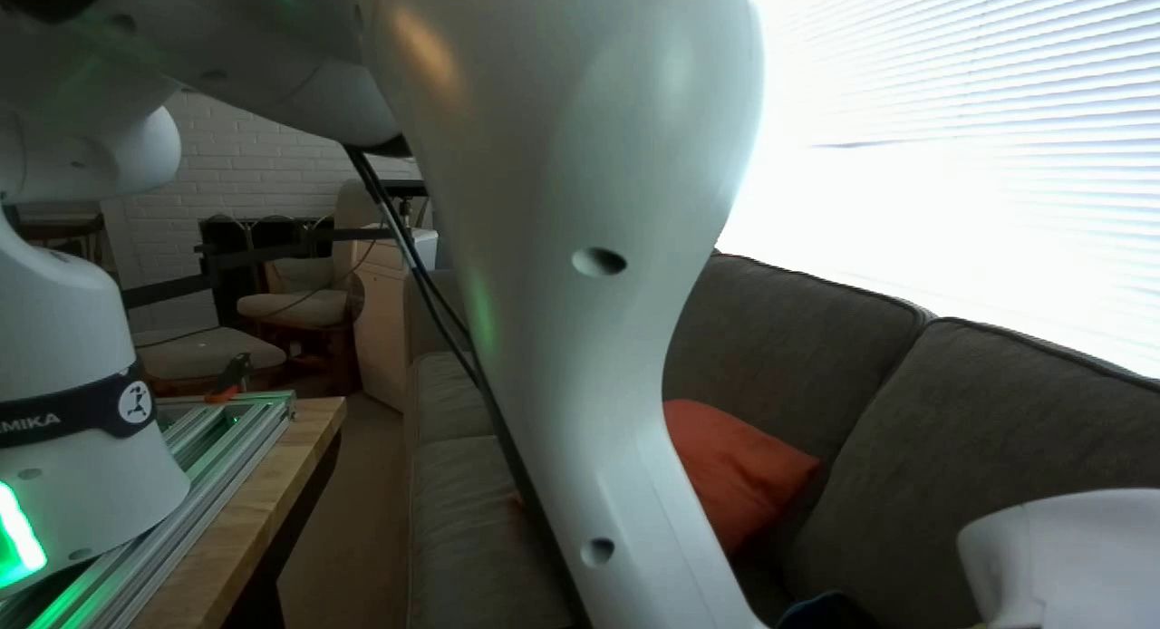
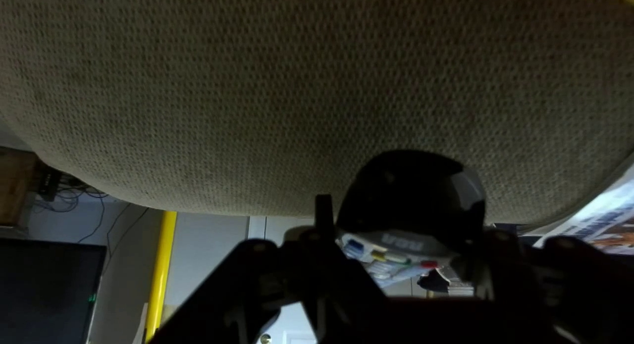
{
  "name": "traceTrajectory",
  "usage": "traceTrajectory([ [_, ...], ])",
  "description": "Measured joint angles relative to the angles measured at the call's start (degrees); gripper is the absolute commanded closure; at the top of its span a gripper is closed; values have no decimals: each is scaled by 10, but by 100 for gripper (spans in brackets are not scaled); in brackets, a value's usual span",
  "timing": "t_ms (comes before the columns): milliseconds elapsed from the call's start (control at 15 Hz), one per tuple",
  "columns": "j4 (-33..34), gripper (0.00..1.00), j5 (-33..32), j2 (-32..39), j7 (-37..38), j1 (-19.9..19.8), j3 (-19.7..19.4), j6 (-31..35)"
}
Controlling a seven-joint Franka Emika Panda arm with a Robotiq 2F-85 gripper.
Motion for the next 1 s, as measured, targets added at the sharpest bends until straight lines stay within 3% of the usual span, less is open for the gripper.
traceTrajectory([
  [733,11,73,0,9,0,-15,17,0],
  [867,14,22,0,11,0,-19,21,0],
  [1000,15,17,0,11,-1,-22,25,-1],
])
